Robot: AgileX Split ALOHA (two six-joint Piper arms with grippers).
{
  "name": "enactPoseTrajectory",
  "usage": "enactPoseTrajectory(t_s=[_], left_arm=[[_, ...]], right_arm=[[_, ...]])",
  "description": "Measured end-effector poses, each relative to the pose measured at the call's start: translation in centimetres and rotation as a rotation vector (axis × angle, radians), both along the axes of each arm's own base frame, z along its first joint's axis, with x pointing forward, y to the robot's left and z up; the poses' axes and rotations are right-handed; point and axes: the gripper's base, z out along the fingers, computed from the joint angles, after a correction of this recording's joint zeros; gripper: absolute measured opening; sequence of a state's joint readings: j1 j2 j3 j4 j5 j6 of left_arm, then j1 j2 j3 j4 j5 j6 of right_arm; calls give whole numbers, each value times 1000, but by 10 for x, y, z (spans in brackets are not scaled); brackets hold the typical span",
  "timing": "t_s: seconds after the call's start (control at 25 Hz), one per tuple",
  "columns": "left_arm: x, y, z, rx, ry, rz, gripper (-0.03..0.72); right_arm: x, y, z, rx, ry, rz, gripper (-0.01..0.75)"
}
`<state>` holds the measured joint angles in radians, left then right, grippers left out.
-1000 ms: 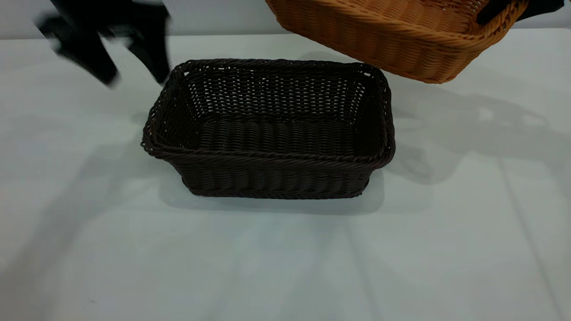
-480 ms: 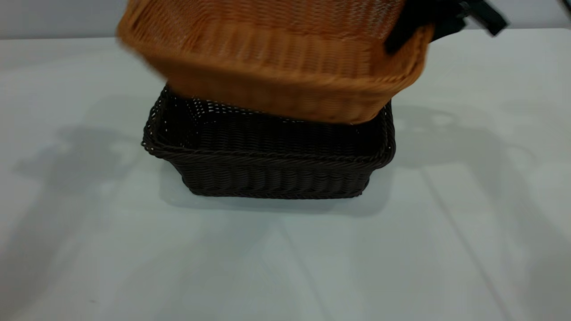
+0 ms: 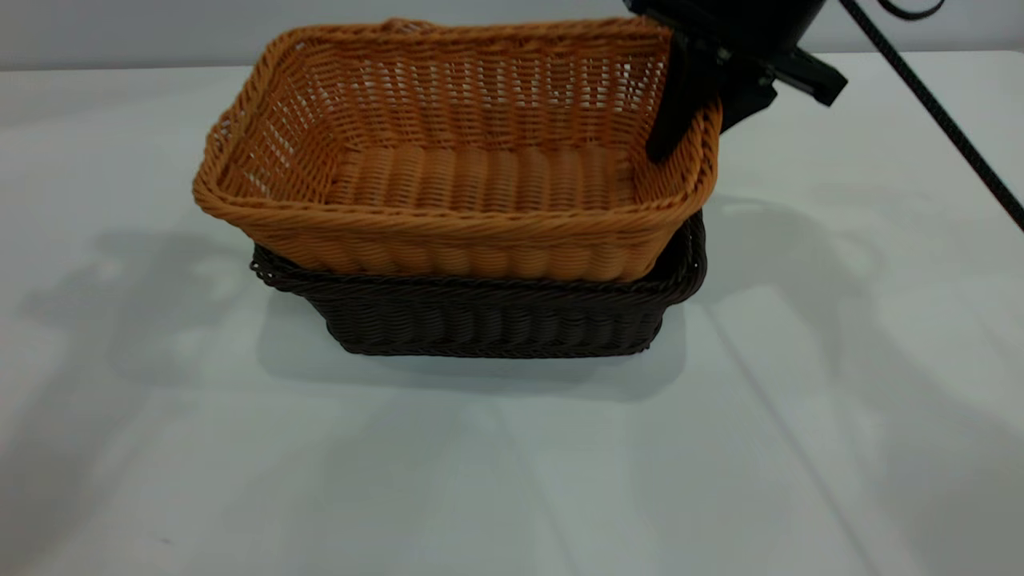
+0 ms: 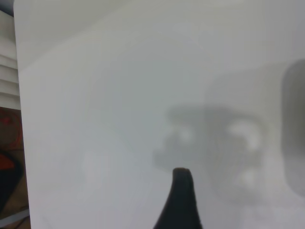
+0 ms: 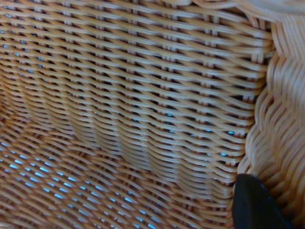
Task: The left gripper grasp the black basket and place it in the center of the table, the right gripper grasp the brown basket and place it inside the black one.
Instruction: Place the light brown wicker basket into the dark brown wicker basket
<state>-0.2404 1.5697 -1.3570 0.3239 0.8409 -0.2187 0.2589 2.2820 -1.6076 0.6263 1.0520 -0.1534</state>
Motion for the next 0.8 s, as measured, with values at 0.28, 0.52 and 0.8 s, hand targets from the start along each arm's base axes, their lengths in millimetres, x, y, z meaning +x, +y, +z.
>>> enactPoseTrajectory(t_s=[0.28, 0.52, 0.8], left_arm=[[0, 0, 0, 0, 0, 0, 582], [0, 0, 0, -1, 0, 1, 582], [0, 0, 0, -1, 0, 3, 582]], right_arm=[[4, 0, -12, -7, -10, -23, 70], [5, -1, -13, -16, -28, -23, 141], [4, -1, -13, -18, -20, -7, 449]])
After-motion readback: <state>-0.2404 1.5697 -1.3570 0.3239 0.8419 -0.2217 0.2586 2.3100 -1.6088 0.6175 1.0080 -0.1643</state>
